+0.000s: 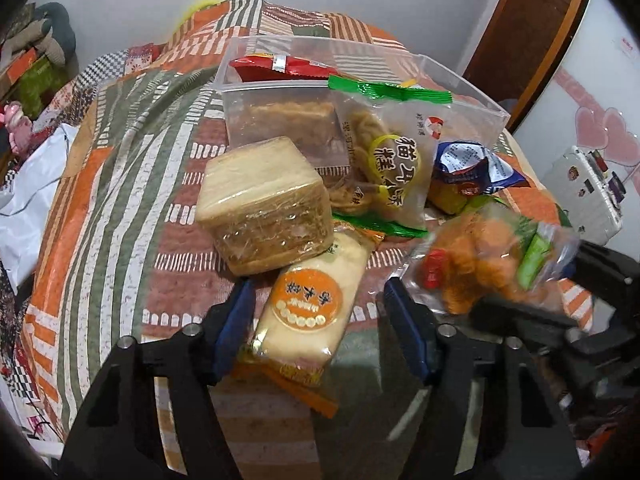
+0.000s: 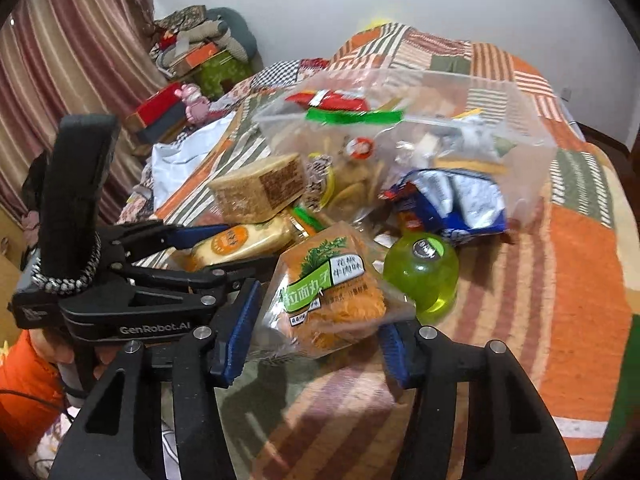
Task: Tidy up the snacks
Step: 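Grasp the orange-labelled cake pack with left tool while right tool grasps orange snack bag, then lower cake pack into box with left tool while right tool drops snack bag in, then grasp the wrapped bread loaf with left tool while right tool grasps green jelly cup, then place bread loaf into box with left tool while right tool places jelly cup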
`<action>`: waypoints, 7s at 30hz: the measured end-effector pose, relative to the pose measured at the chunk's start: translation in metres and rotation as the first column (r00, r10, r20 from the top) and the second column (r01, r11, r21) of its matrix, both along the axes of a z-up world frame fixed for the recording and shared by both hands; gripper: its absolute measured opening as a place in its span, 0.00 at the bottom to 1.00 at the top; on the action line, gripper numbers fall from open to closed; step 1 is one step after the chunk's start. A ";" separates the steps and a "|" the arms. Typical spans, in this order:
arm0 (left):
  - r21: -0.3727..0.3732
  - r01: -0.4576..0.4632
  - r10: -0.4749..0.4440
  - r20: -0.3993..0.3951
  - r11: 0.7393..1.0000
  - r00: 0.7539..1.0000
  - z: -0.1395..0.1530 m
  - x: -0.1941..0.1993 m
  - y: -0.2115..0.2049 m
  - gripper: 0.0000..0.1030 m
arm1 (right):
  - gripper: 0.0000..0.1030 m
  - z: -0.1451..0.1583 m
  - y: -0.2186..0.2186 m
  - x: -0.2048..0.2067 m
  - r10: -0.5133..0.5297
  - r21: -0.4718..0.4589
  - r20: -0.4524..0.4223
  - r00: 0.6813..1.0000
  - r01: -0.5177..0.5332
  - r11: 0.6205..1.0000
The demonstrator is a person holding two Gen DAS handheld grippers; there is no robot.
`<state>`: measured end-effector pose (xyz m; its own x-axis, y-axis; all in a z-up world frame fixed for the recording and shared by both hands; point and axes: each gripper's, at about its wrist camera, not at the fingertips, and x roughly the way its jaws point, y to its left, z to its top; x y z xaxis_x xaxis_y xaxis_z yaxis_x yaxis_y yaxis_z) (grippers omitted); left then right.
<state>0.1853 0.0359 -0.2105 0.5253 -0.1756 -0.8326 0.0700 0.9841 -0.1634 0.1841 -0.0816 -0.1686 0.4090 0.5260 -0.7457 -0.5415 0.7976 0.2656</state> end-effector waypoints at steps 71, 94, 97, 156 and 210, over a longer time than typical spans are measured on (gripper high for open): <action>-0.025 -0.099 0.101 0.170 0.995 0.980 0.078 0.144 0.034 0.33 | 0.41 0.052 -0.025 0.140 -0.225 0.125 0.132 0.966 0.209 0.970; -0.049 -0.099 0.104 0.117 0.994 0.988 0.061 0.150 0.041 0.53 | 0.47 0.022 -0.010 0.160 -0.234 0.035 0.009 0.972 0.233 0.972; -0.042 -0.097 0.102 0.130 0.994 0.986 0.068 0.143 0.041 0.54 | 0.52 0.026 -0.013 0.155 -0.237 0.031 0.010 0.971 0.237 0.971; 0.017 -0.075 0.076 -0.051 0.997 0.996 -0.004 0.052 0.027 0.79 | 0.57 -0.015 -0.025 0.033 -0.116 -0.063 -0.011 0.993 0.115 0.991; 0.000 -0.029 0.028 0.277 1.000 0.961 0.109 0.039 -0.007 0.54 | 0.42 0.071 -0.045 0.048 -0.165 0.072 0.225 0.960 0.153 0.986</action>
<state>0.2244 0.0288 -0.1012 0.7398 -0.1537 -0.6550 0.0835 0.9870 -0.1374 0.2319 -0.1265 -0.0975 0.6471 0.4768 -0.5950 -0.4601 0.8665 0.1939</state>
